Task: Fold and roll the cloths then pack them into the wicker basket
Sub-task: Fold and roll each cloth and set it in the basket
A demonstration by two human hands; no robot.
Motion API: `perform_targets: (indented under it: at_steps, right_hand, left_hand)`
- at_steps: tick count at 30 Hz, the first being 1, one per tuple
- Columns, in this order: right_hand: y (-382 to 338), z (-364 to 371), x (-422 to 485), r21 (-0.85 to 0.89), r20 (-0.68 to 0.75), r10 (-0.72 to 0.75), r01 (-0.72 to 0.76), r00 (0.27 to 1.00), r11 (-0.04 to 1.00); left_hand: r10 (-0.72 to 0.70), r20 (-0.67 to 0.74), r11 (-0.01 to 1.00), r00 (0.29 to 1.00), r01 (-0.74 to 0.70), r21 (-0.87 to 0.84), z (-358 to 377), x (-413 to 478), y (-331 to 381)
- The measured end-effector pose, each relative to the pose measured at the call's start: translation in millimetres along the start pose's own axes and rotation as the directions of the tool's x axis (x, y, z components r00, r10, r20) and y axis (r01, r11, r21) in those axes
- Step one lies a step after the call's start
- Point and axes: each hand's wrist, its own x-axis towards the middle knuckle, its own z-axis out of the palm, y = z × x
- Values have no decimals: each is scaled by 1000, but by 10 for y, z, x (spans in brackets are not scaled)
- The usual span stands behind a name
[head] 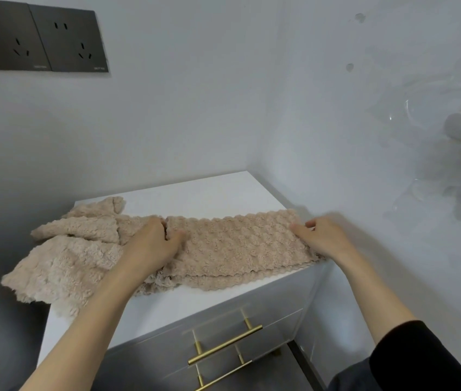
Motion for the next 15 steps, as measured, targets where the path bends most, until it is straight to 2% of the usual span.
perform_targets:
  at_steps: [5,9,12,15]
  right_hand:
    - [-35,36,-20,-34,-16,-10,10,1000,999]
    - [-8,12,-17,-54,-4,-27,27,1000,998]
    - [-2,35,-34,-45,-5,-67,67,998,997]
    - [0,83,-62,-88,-34,-108,104,994,991]
  left_hand:
    - [23,-27,997,999,-25,-69,83,6,110]
    - [63,-185,987,981,-89,-133,44,49,140]
    - [138,-306,985,942,-163,-57,-16,75,121]
    - [159,-265,987,951,-147,65,-33,77,87]
